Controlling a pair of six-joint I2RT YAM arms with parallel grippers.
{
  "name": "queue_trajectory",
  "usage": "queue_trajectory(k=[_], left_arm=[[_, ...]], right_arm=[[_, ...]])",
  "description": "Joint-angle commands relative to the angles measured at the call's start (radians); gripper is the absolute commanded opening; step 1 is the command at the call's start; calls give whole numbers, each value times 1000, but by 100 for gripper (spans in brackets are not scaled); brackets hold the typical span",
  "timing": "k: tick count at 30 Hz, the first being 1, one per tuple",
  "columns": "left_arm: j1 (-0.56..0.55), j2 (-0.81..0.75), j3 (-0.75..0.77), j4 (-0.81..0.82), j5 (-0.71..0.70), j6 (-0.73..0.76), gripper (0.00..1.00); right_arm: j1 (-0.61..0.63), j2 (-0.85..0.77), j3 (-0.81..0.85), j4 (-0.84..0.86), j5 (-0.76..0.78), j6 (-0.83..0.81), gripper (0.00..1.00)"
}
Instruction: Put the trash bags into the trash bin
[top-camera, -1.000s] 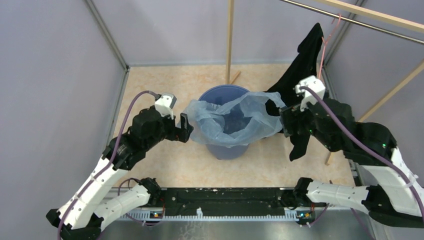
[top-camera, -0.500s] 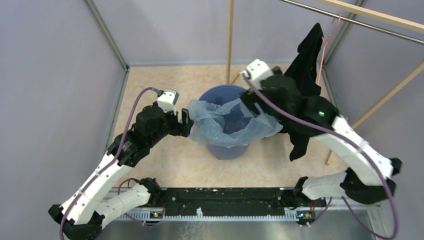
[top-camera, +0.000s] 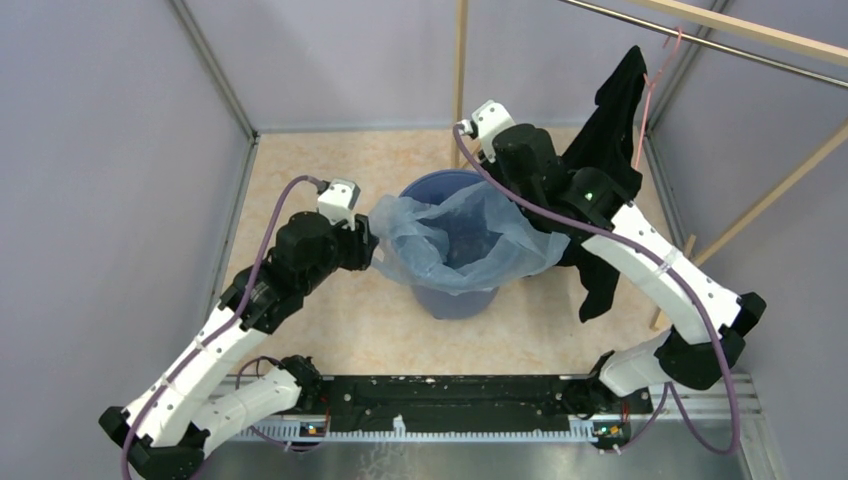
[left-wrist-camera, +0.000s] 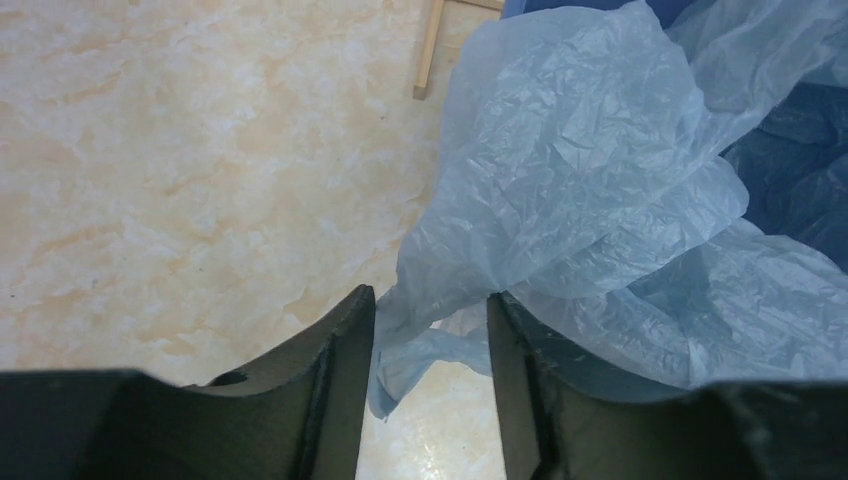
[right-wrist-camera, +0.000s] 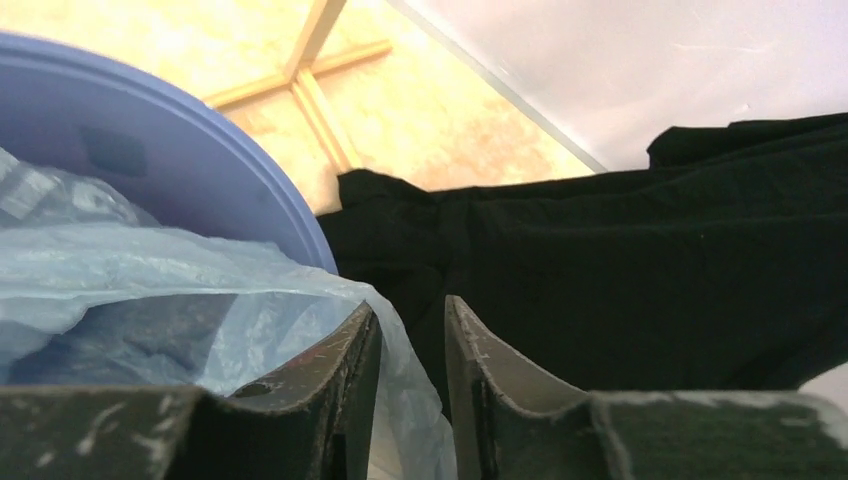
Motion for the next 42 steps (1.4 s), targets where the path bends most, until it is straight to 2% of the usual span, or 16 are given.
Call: queue_trajectory(k=[1,7,10,14,17,22,30,35,39,42], left_arm=[[8,11,8,71,-16,22,47],[21,44,42,71,-30,16,30],[25,68,72,53,-27,11,23],[31,88,117,-2,-42,1,23],[30,84,151,-37,-43,13,30],[32,94,184,-39,-79,39,15],[55,254,293,2,-146,28,15],[206,358,327,13,21,-4,12],[305,376,250,55,175,-17,8],[338,357,171,91,304,-47,6]], right_arm=[[-37,-37,9,94,-82,19,23],[-138,-16,-22,171,-236,99,5],[-194,5,-33,214,-318,143,0],[-233,42,-29,248,-382,172,0],[-241,84,-13,262,-410,176,0],[-272,118,-20,273,-415,194,0],[-360,73,-147,302,-443,218,0],[-386,72,-158,319,-550,261,0],[-387,85,-148,355,-613,298,0],[-387,102,-157,373,-628,320,0]])
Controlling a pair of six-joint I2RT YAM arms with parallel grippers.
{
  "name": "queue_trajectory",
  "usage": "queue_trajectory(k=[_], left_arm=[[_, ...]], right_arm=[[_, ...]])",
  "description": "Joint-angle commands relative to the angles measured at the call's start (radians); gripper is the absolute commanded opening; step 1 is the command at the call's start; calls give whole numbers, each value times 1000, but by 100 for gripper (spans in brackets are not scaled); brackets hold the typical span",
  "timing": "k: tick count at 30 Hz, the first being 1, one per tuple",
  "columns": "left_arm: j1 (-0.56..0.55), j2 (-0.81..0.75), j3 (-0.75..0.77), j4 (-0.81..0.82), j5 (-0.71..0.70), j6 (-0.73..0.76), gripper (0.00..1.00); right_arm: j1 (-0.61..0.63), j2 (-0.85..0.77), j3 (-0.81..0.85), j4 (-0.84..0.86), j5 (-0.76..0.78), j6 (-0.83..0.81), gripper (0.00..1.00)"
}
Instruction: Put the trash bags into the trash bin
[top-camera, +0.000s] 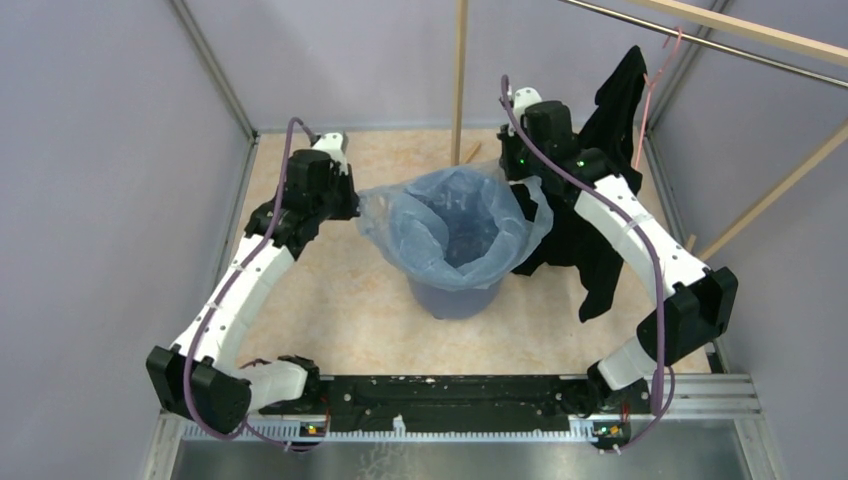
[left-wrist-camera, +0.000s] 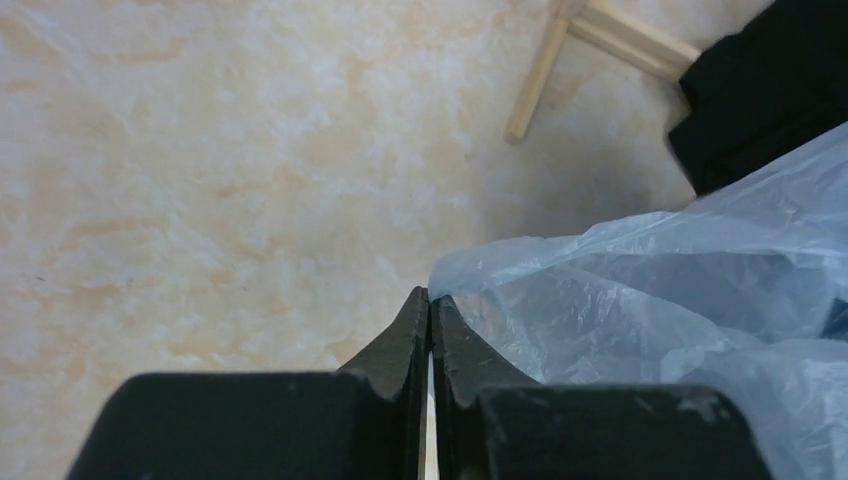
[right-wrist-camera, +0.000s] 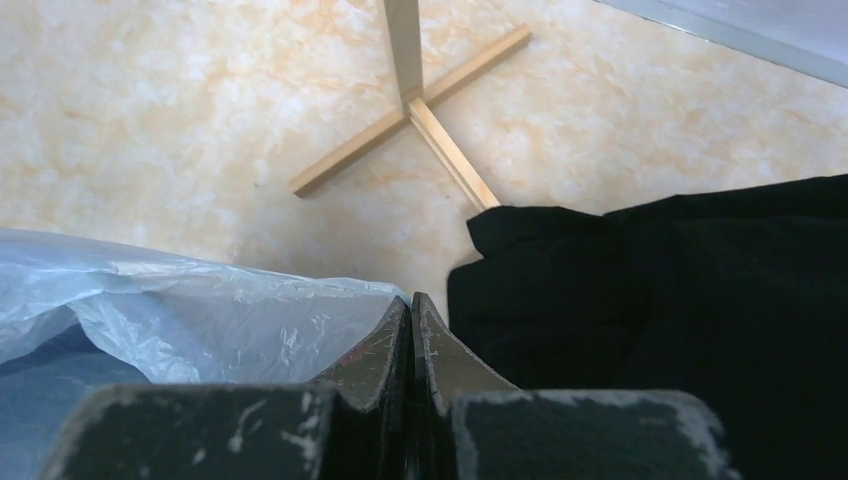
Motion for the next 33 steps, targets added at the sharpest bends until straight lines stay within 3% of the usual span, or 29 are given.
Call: queue_trajectory(k=[1,10,14,17,21,27,31,33], left_arm=[[39,-36,-95,80,223,-47,6],[41,-98,-186,148,471,-126,7],[42,-89,-296,162,435,-142,4],[46,-98,-328,123,400,-151,4],[48,-155,-317,101,360,-153,18],[49,-211,-277,31,316,-151,55],[48,-255,-315,12,324,-179,67],[48,-289,-356,15,328,-204,70]], right_arm=[[-5,-11,2,77,-44,51,0],[-65,-143,-343,181,-41,96,0],[-66,-160,-317,151,-85,121,0],[-66,-172,-245,76,-100,144,10],[-66,-248,-213,-14,-48,163,34],[-66,-403,-293,-114,15,185,58],[-66,-500,-410,-75,10,218,73],[-66,-507,-457,-57,-1,231,73]])
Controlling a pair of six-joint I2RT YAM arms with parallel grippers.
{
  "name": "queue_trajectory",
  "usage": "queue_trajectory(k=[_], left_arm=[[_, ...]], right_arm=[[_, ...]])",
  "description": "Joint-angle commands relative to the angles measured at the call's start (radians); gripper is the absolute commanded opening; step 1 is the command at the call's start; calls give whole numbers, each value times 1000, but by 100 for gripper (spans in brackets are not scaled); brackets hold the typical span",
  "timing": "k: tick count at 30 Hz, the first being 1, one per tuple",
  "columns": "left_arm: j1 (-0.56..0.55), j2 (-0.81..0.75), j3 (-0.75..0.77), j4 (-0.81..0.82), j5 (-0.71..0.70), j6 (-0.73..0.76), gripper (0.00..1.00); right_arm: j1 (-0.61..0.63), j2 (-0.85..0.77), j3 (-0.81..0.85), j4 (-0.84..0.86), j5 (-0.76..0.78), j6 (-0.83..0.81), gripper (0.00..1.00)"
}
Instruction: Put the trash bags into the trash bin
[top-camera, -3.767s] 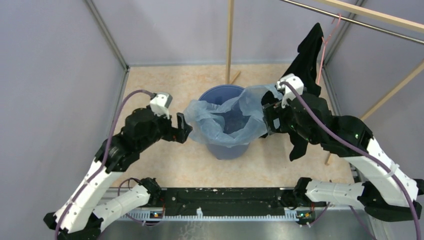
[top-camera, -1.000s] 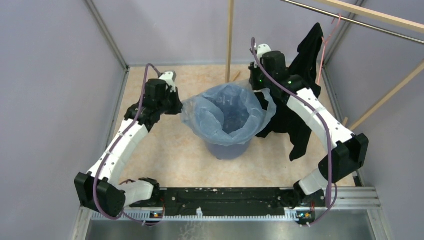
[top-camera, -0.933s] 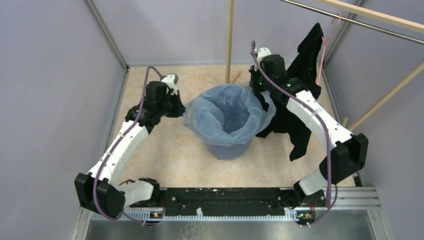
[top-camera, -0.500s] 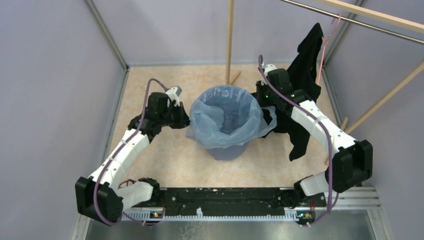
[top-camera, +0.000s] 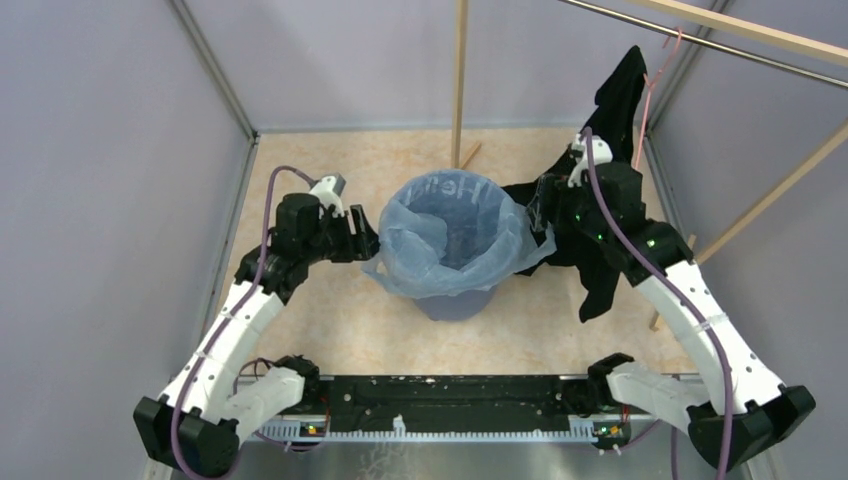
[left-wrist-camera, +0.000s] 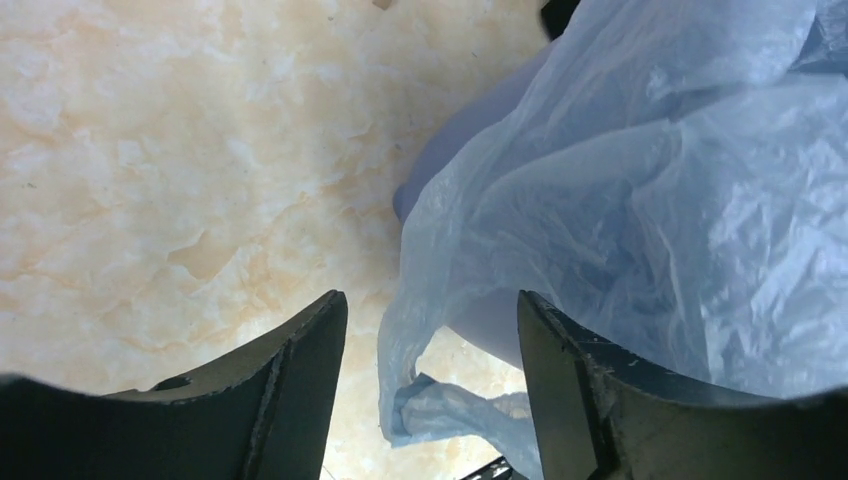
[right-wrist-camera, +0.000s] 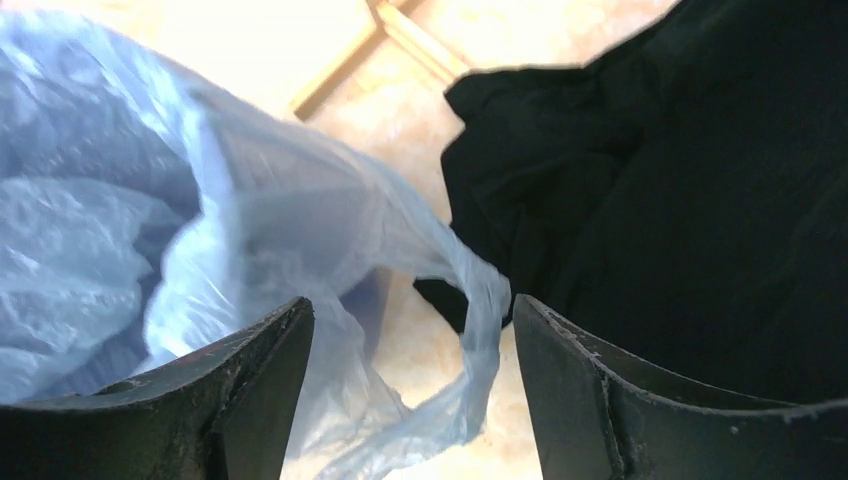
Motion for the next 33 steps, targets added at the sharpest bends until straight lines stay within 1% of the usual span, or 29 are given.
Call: queue_trajectory(k=[1,4,5,6,8,11,14,18,19,26,33], left_arm=[[5,-73,-63,-11,5,-59,72],[6,-114,-156,34,58,-120,73],[5,-126,-194,59,81,-143,73],[5,-135,-234,91,108,-163,71],[5,-141,-307,161,154,-202,63],[5,-119,-397,281,232,-257,46],[5,-72,-464,399,294,-315,29],[5,34,-515,502,334,-325,14],[4,67,-521,526,343,-326,12],[1,152,-565,643,361,-336,11],[-10,207,-627,738,364,-361,11]], right_arm=[[-5,-12,-109,10,7,51,72],[-5,-8,-178,43,19,75,66],[-5,-9,-208,64,21,83,63],[-5,-12,-242,90,13,95,57],[-5,-9,-326,169,-24,128,46],[-5,15,-411,273,-156,201,37],[-5,39,-495,398,-230,258,34],[-5,98,-528,436,-187,249,33],[-5,119,-528,436,-177,239,32],[-5,229,-526,477,-183,216,30],[-5,315,-536,528,-245,238,31]])
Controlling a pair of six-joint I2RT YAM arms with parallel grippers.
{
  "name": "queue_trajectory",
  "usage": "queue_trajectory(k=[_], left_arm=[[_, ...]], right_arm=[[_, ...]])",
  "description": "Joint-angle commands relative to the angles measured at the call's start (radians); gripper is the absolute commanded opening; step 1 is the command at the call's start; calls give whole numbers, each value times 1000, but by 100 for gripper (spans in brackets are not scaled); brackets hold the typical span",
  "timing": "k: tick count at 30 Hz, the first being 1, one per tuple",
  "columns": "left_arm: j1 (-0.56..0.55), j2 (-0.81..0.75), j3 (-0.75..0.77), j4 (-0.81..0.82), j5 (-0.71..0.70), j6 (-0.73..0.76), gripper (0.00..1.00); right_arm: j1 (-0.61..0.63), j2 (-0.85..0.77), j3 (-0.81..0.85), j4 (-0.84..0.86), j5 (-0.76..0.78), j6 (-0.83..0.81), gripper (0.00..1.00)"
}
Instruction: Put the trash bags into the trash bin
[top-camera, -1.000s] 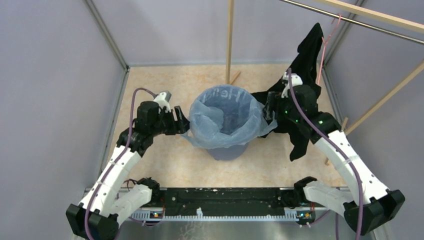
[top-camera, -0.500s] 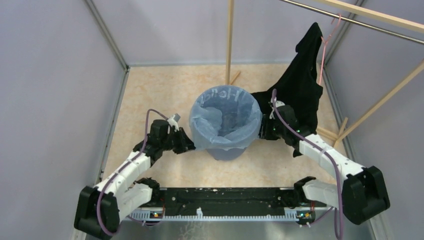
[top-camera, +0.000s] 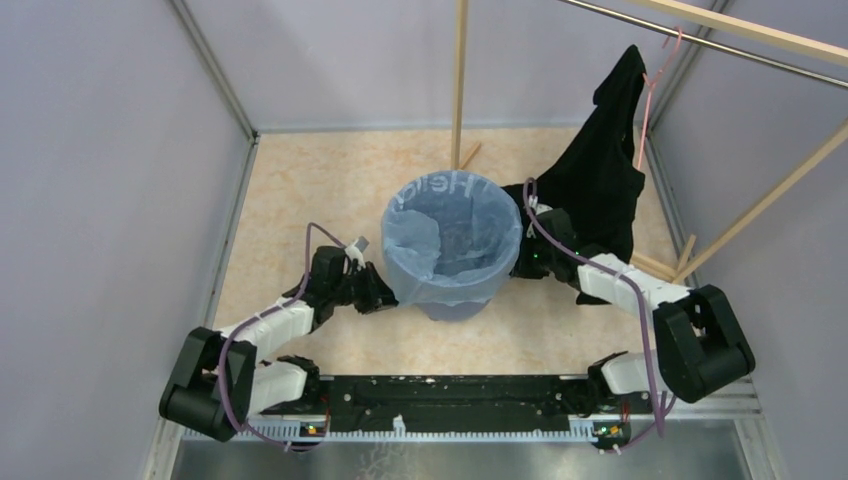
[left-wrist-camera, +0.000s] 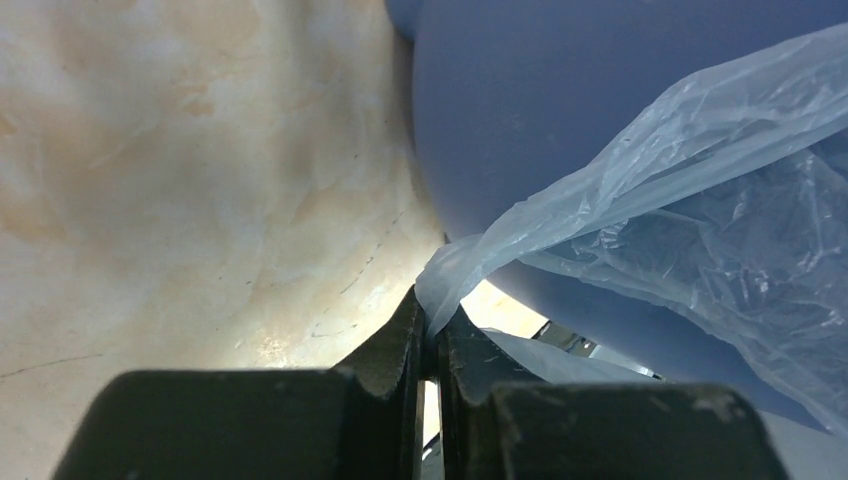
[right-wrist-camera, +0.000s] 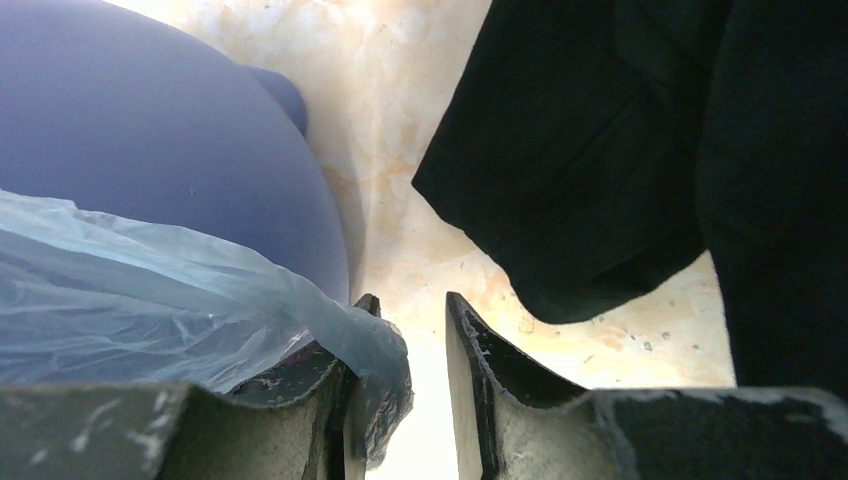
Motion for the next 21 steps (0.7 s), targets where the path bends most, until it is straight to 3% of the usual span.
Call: queue_trajectory(k=[1,6,9,13,17,21], left_arm=[[-6,28,-45,112,16,-16,11],[-12,73,-54,155,34,-24,12],[-12,51,-34,102,9,-5,13],[-11,-34,-23,31,-51,19,22],[-11,-45,-15,11,-59,26,24],[-11,-50,-21,21,-46,15,24]], right_arm=[[-5,33,-10,79,-48,19,32],[-5,25,-6,60,-34,11,38],[-5,-33,55,-111,95,-29,48],[-3,-208,157,-385,239,-60,63],[-3,-395,286,-548,229,-86,76],[-3,-451,458,-649,155,-130,82]])
